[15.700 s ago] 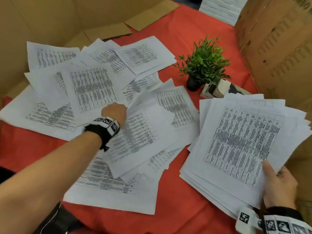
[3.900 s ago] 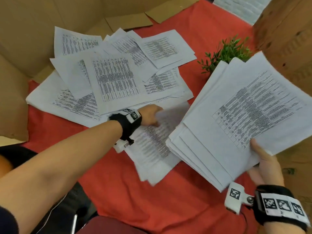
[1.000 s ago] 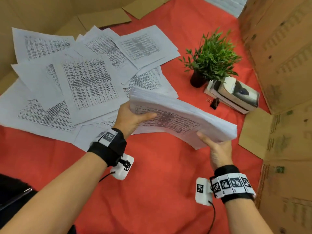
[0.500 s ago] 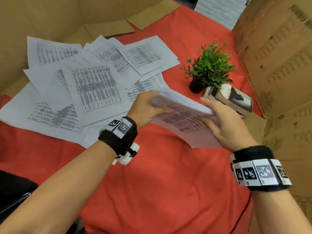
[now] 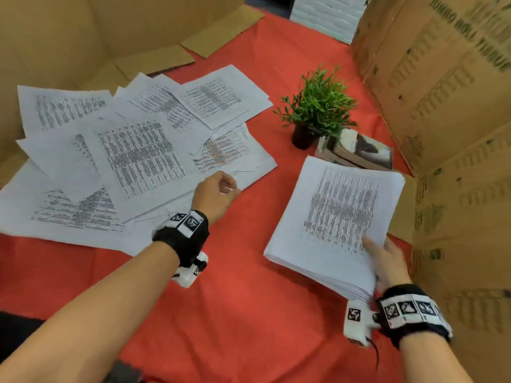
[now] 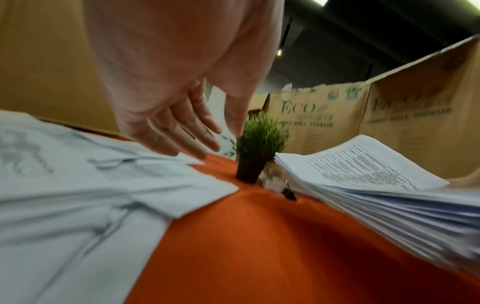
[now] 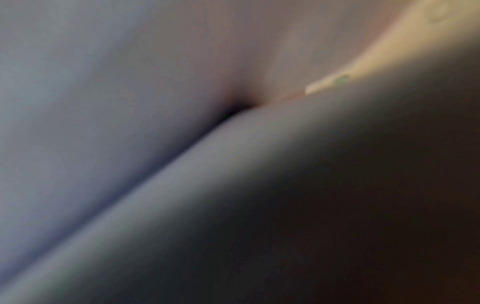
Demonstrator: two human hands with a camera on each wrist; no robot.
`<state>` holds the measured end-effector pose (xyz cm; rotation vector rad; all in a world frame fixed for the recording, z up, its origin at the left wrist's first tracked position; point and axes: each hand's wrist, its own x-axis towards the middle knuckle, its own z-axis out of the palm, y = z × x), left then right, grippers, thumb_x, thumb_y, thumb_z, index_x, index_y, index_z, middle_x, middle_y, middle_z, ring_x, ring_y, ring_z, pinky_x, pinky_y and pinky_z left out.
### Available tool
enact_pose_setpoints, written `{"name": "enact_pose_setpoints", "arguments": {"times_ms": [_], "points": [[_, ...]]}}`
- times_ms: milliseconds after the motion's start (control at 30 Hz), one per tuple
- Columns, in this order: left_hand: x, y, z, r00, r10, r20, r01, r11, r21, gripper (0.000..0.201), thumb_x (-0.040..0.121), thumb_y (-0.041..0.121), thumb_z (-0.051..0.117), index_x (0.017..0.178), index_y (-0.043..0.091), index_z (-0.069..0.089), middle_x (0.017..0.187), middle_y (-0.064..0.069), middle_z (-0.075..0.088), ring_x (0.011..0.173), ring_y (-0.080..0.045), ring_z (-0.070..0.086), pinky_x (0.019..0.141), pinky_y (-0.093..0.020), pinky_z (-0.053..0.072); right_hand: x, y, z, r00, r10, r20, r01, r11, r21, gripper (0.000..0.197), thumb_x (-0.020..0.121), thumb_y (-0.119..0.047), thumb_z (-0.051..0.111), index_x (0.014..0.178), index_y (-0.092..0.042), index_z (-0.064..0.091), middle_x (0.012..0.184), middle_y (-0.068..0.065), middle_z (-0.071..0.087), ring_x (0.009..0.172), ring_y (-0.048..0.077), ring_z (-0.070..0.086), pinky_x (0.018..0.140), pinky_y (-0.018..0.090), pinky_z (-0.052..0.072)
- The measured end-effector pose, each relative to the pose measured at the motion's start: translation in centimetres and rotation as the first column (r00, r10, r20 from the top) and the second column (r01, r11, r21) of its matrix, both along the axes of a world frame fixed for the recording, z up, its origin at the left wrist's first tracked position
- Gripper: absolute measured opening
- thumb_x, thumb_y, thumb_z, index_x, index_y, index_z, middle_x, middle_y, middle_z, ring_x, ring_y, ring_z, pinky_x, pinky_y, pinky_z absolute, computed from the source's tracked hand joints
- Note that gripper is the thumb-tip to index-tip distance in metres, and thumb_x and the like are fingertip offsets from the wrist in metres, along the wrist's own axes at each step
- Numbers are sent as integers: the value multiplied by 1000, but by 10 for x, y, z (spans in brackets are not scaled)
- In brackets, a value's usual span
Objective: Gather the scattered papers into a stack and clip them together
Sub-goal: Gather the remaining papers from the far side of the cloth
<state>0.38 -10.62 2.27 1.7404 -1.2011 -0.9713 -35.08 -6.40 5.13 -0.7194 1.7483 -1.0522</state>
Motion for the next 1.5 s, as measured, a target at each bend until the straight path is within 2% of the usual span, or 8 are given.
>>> {"name": "enact_pose_setpoints", "arguments": {"times_ms": [233, 467, 667, 867, 1100, 1233, 1367, 1500], "points": [[-25, 43, -47, 988, -114, 107, 88, 971, 224, 13, 81, 13, 74, 90, 16, 65, 87, 2, 68, 76, -10, 61, 82, -27, 51, -55, -7, -76, 941, 117, -317, -30, 963, 267, 12, 89, -13, 62, 100, -15, 68, 115, 18, 70, 102, 34, 67, 97, 50, 51], [-12, 46, -36, 990, -44, 135, 14, 977, 213, 12, 83, 15, 72, 92, 17, 64, 87, 7, 66, 73, -5, 58, 72, -19, 45, -25, -27, -42, 582, 244, -775, 39, 944, 327, 62, 86, -25, 68, 134, 4, 42, 136, 30, 40, 125, 46, 40, 100, 53, 38], [59, 2, -13, 976, 34, 217, -75, 980, 185, 13, 85, 21, 71, 95, 16, 64, 95, 3, 68, 87, -18, 66, 66, -23, 46, 79, -83, 1, 562, 504, -655, -499, 839, 218, 29, 92, -28, 64, 113, -9, 66, 111, 11, 68, 99, 27, 60, 89, 35, 43], [159, -58, -11, 918, 111, 381, -201, 958, 206, 28, 86, 27, 70, 108, 12, 63, 115, -6, 64, 106, -25, 60, 90, -34, 48, 202, -162, -7, 380, 797, -469, -733, 569, 373, 31, 89, -38, 68, 108, -14, 68, 111, 2, 69, 108, 21, 62, 93, 31, 45], [274, -75, -25, 691, 516, 507, -698, 660, 280, 105, 51, 69, 81, 128, 7, 45, 134, -15, 44, 127, -36, 41, 101, -54, 39, 297, -259, -31, 742, 616, -263, -530, 780, 331, 48, 88, -31, 71, 115, 8, 64, 119, 27, 66, 113, 39, 62, 99, 47, 50], [297, -77, -42, 676, 558, 481, -730, 596, 335, 117, 41, 74, 81, 128, 6, 43, 134, -16, 42, 127, -36, 41, 100, -55, 38, 328, -303, -50, 862, 453, -227, -355, 860, 368, 60, 75, -47, 79, 112, -5, 58, 79, 15, 57, 66, 29, 57, 69, 42, 55], [303, -87, -59, 743, 490, 456, -658, 660, 363, 108, 47, 65, 85, 129, 9, 43, 132, -14, 45, 123, -34, 46, 100, -52, 41, 347, -332, -65, 851, 407, -331, -247, 867, 432, 69, 71, -63, 75, 102, -6, 51, 74, 9, 54, 67, 27, 56, 63, 36, 48], [294, -93, -65, 798, 416, 435, -579, 730, 364, 100, 61, 54, 84, 138, 8, 39, 136, -13, 46, 126, -32, 46, 102, -46, 43, 358, -347, -83, 733, 521, -437, -270, 813, 516, 104, 51, -83, 65, 108, 4, 61, 111, 19, 66, 104, 35, 65, 92, 45, 52]]}}
